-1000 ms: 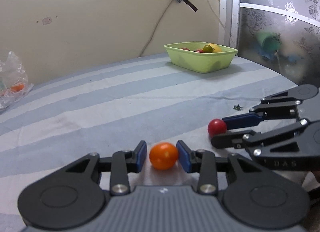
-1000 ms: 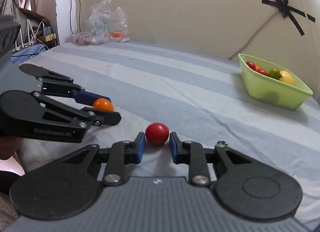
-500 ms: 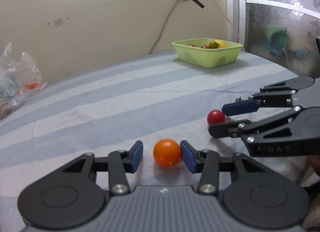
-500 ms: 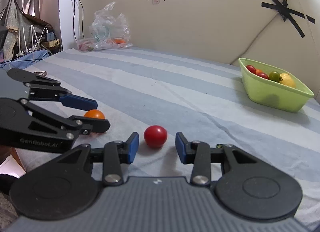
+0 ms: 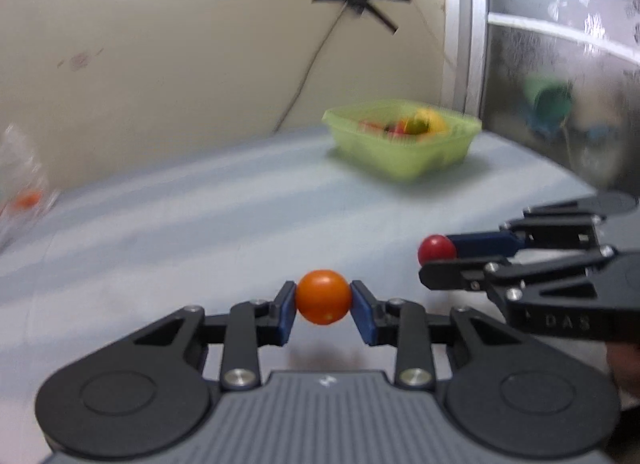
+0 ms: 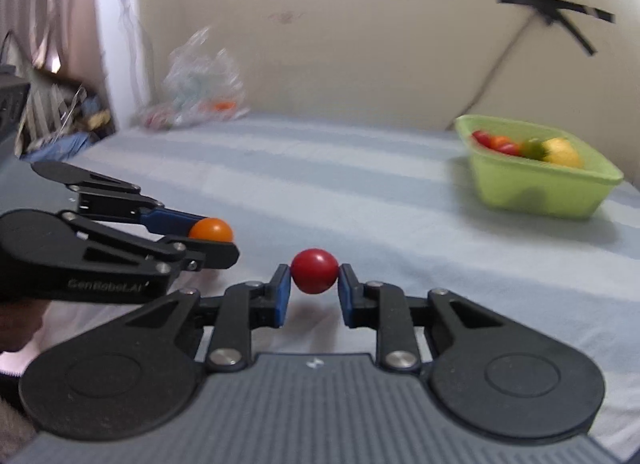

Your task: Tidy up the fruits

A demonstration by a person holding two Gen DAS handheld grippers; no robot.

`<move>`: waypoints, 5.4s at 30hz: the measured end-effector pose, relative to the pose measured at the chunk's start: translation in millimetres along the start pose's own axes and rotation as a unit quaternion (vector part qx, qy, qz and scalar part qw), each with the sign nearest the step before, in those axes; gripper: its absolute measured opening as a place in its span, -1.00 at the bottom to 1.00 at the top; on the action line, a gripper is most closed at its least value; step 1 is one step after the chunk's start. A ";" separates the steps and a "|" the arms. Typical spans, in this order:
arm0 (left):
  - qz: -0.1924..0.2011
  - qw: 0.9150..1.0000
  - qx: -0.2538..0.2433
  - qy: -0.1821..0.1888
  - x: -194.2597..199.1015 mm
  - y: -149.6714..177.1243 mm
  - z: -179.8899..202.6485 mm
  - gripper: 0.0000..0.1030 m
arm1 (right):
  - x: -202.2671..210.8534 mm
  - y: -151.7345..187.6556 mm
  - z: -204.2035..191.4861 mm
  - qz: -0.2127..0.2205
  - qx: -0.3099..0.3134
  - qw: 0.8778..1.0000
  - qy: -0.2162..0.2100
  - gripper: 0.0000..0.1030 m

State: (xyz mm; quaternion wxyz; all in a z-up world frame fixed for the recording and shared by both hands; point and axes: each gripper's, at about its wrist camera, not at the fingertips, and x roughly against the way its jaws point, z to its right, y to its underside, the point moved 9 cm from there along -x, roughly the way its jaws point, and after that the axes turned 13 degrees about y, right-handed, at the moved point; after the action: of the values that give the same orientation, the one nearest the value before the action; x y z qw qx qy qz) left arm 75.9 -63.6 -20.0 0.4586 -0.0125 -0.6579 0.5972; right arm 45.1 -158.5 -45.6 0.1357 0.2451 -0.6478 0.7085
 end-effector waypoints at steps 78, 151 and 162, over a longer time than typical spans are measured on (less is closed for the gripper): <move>-0.005 0.987 0.115 -0.110 -0.3 34.5 -27.8 0.23 | 20.3 -24.6 47.8 0.070 -0.152 0.960 0.225 0.01; 0.033 0.993 0.056 -0.094 30.2 23.4 14.8 0.86 | 75.3 -46.0 34.8 0.144 -0.088 0.975 0.141 0.24; 0.012 0.994 0.056 -0.096 25.1 25.6 29.4 1.00 | 120.4 15.4 34.7 0.067 -0.158 0.956 0.236 0.26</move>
State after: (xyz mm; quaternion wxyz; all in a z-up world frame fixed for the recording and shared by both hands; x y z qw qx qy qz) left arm 29.6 -64.8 -21.7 0.3857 0.0626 -0.6646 0.6369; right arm -58.2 -209.7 5.6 0.2741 0.0025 -0.7161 0.6420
